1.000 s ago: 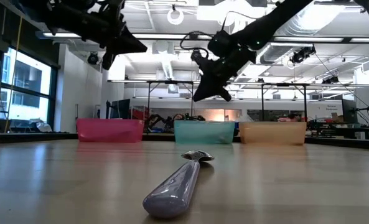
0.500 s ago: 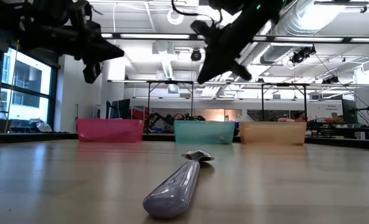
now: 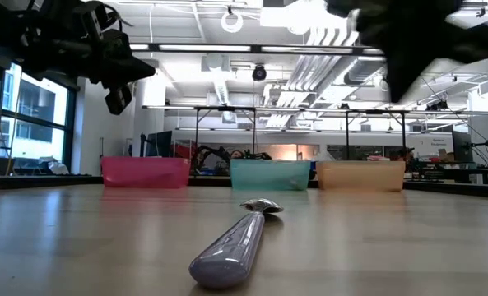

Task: Sort silverware by color (type)
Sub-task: Put the silver spoon into the orange bin

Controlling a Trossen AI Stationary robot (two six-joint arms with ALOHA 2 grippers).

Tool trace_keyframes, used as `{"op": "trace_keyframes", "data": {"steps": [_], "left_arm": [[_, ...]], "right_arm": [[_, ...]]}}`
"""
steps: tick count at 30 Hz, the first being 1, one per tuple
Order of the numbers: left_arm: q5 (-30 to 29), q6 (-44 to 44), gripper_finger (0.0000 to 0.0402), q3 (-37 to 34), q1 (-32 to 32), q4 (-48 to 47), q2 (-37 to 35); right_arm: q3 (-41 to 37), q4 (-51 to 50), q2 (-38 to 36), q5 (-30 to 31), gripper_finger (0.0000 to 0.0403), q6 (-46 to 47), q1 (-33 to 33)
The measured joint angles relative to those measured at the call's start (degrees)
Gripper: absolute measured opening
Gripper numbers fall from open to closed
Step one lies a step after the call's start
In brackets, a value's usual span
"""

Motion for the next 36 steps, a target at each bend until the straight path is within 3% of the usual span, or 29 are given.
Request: {"op": "trace_keyframes", "data": {"steps": [4,9,14,24,31,36], "left_arm": [[0.09,1.33,0.0,0.0,0.06,-0.05,0.0],[2.37,0.17,0.0,0.01,0.06,-0.05,0.02],[2.45,0.51,0.0,0.01,0.52,-0.12,0.04],[4.32,0.5,0.0,0.01,3.57,-1.43,0.04],[6.08,-0.54,0.0,0.01,5.7,-2.02,0.05],[6.08,-0.54,0.0,0.01,6.78,-1.98,0.04]], "right_arm": [[0.0,-5.9,0.28,-5.64,0.0034,9.09,5.48],[-0.01,-9.97,2.08,-9.69,0.0106,17.13,9.65],[-5.09,-3.72,2.75,-11.29,0.0147,19.84,10.65],[-21.63,16.69,2.8,-14.86,0.0118,24.46,9.79],[-22.3,17.08,2.69,-15.19,0.0092,24.81,9.75],[-19.71,16.65,2.84,-14.94,0.0101,24.61,9.77]]}}
